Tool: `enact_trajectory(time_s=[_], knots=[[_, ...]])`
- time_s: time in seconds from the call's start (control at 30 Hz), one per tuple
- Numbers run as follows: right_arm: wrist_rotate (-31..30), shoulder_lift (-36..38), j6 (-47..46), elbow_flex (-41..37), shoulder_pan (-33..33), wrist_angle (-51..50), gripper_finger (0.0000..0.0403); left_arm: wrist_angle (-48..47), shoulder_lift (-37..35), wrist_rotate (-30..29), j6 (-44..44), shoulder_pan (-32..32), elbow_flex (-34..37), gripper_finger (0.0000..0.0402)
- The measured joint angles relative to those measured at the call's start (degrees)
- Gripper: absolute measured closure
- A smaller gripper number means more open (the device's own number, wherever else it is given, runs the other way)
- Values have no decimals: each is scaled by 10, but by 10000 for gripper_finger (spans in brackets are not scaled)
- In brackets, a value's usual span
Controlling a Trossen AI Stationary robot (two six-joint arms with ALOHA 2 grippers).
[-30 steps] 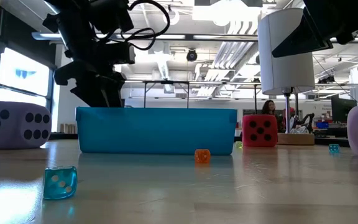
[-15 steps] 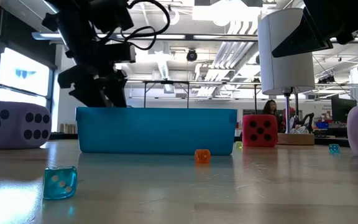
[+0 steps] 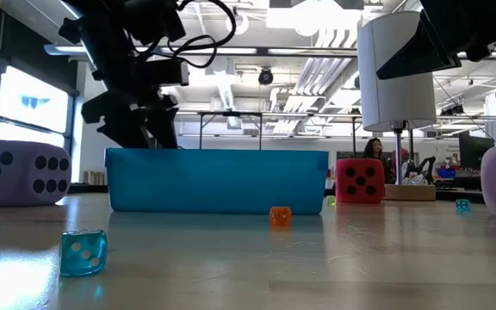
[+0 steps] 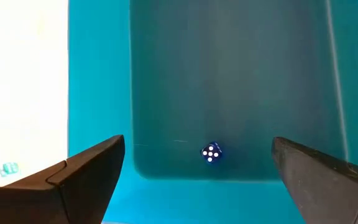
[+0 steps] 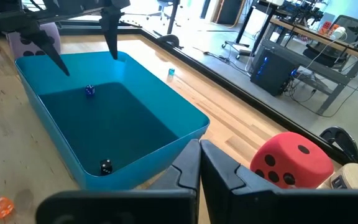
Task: Pick & Place Dice
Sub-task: Put the large violet dice into the blue bin
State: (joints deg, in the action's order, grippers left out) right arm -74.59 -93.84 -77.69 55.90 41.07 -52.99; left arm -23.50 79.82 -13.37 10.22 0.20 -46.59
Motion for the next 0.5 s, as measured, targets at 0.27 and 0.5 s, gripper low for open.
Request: enact_trajectory(time_s=[0.27,0.5], knots=[[0,0,0,0,0,0,401,2,0,0,-19,0,0,7],[0,0,0,0,0,-1,401,3,0,1,-33,0,0,6]])
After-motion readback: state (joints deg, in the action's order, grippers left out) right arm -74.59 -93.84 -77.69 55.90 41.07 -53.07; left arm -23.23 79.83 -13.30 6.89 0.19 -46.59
